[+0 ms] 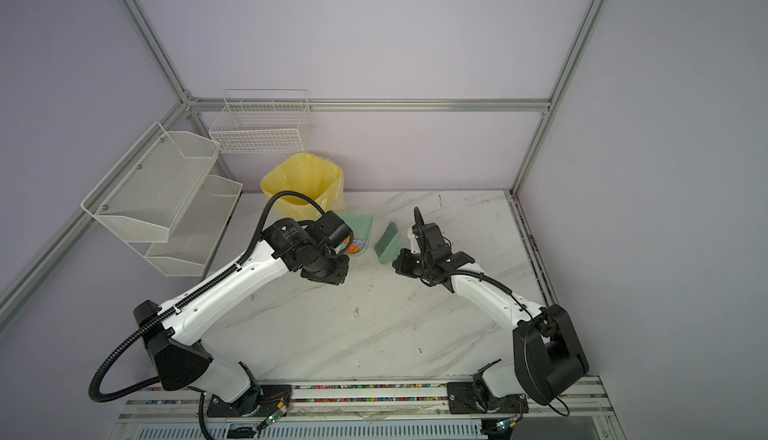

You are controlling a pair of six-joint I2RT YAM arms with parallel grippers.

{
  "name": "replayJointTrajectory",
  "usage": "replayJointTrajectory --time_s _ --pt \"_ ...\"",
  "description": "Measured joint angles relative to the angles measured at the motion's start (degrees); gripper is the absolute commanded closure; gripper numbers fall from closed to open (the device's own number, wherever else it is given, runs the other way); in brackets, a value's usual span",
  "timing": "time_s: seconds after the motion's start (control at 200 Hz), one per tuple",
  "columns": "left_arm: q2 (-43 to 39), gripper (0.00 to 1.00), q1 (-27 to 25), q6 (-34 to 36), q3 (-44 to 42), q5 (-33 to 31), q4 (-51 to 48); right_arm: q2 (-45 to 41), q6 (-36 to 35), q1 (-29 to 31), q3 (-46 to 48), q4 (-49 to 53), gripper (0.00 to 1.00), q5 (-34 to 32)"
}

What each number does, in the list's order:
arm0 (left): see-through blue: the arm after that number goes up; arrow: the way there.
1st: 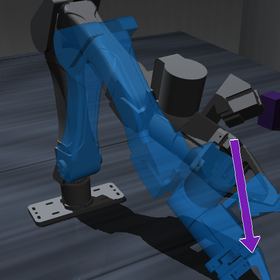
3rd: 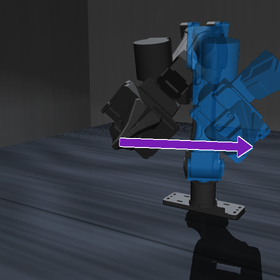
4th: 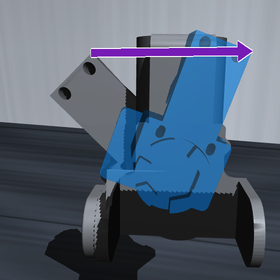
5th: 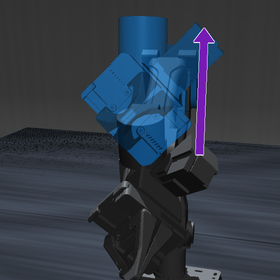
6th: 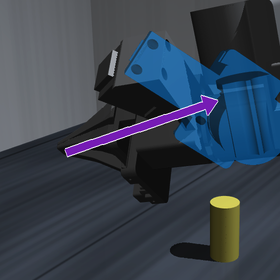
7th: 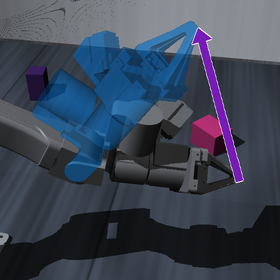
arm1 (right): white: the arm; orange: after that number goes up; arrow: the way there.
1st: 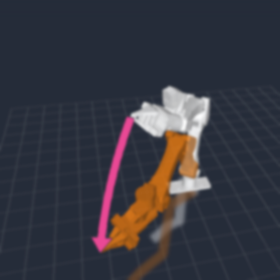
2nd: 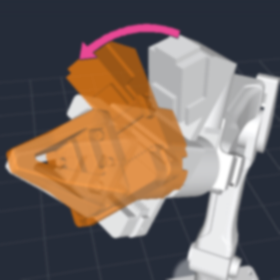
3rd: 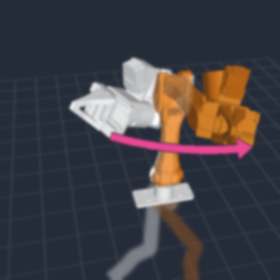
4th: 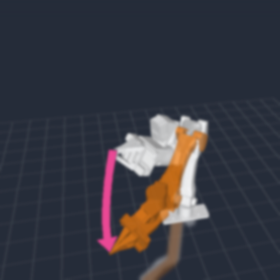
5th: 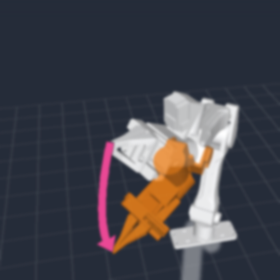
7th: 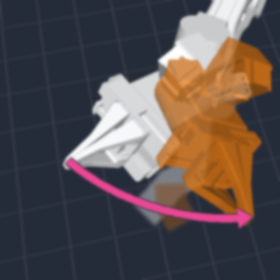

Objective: Sweep away the paper scraps from the table
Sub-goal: 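Carry the dustpan over the yellow bin with the left gripper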

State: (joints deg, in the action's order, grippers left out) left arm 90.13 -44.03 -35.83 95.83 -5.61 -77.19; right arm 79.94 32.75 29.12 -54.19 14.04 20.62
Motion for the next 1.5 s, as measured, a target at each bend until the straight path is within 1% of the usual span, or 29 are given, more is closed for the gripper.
replayJointTrajectory --time_s 0.185,0.485,0.685,0.85,0.975,1.155,1.34,1.495 --pt "2.3 1.00 2.2 1.3 5.2 1.3 -0.5 -2.4 0.0 -0.3 1.6 0.0 1.00 0.0" --pt "4.5 1.00 6.1 4.0 16.3 3.7 -0.5 -2.8 0.0 -0.5 1.6 -0.1 1.00 0.0" --pt "4.6 1.00 10.8 5.2 20.0 7.7 0.1 -3.9 0.3 -0.6 1.6 -0.1 1.00 0.3" --pt "4.6 1.00 15.9 5.2 20.0 13.7 1.6 -6.5 1.2 -0.6 1.6 -0.1 1.00 0.3" --pt "4.6 1.00 19.6 5.0 20.0 19.0 3.7 -6.9 1.5 -0.6 1.7 -0.1 1.00 0.4" --pt "4.5 1.00 25.4 3.9 19.6 28.5 9.1 -6.9 1.7 -0.6 1.8 -0.1 1.00 0.5" --pt "3.9 1.00 31.5 0.6 14.1 39.6 17.8 -6.4 1.7 -0.6 1.8 -0.1 1.00 1.0" --pt "3.9 1.00 35.4 -2.7 10.2 45.8 22.9 -5.4 1.7 -0.6 1.8 -0.1 1.00 1.2"
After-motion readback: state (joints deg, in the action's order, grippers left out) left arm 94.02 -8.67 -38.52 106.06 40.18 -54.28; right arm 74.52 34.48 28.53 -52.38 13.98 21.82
